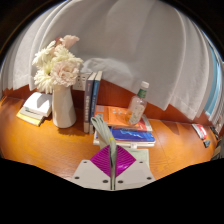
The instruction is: Fold towel
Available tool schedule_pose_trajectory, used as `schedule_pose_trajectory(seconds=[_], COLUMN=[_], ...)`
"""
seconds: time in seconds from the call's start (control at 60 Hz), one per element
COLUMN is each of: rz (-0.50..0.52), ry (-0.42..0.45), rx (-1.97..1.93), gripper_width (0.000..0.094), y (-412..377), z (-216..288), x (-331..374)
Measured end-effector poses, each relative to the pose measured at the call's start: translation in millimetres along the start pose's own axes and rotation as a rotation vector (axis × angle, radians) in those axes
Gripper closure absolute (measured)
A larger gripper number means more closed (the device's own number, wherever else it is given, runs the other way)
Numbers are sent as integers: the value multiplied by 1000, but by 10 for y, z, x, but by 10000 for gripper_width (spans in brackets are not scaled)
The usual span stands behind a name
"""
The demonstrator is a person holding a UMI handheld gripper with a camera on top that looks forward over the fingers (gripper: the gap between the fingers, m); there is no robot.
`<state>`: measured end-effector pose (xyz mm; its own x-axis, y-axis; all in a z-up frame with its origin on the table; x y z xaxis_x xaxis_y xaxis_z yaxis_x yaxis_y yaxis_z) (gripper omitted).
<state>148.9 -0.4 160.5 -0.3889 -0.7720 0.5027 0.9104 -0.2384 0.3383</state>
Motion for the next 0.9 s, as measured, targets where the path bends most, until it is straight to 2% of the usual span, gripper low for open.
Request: schedule_pose_trajectory(seconds=[0.15,0.233,0.283,0.333,0.4,0.45,0.567,0.733,0.9], rz=[-36,3,47,79,86,80,42,16,53], ry=[-8,-47,-72,-108,-161,-166,-79,73,190], rx=[-37,-55,-61,-64,-57,-60,-107,-139,-196], gripper_width=[902,894,853,698,384,264,262,258,255], y=[876,1085,1114,1115,1112,1147,1270,1249,1018], z=[-154,-424,-622,-830,-1032,-1019,-621,118,503], x=[-261,-481,-607,-741,-809,-780,-397,550,1630])
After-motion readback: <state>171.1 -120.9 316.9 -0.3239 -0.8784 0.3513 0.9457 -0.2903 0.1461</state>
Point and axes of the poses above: the point between the fingertips, and its own axes, seen from behind it with the camera up: y to the right, z up, x backward, against the way the camera looks, the point moved 7 cm from there along x, backward, against the way the camera looks, and after that the axes turned 15 degrees about -z, right-handed, at the moved point
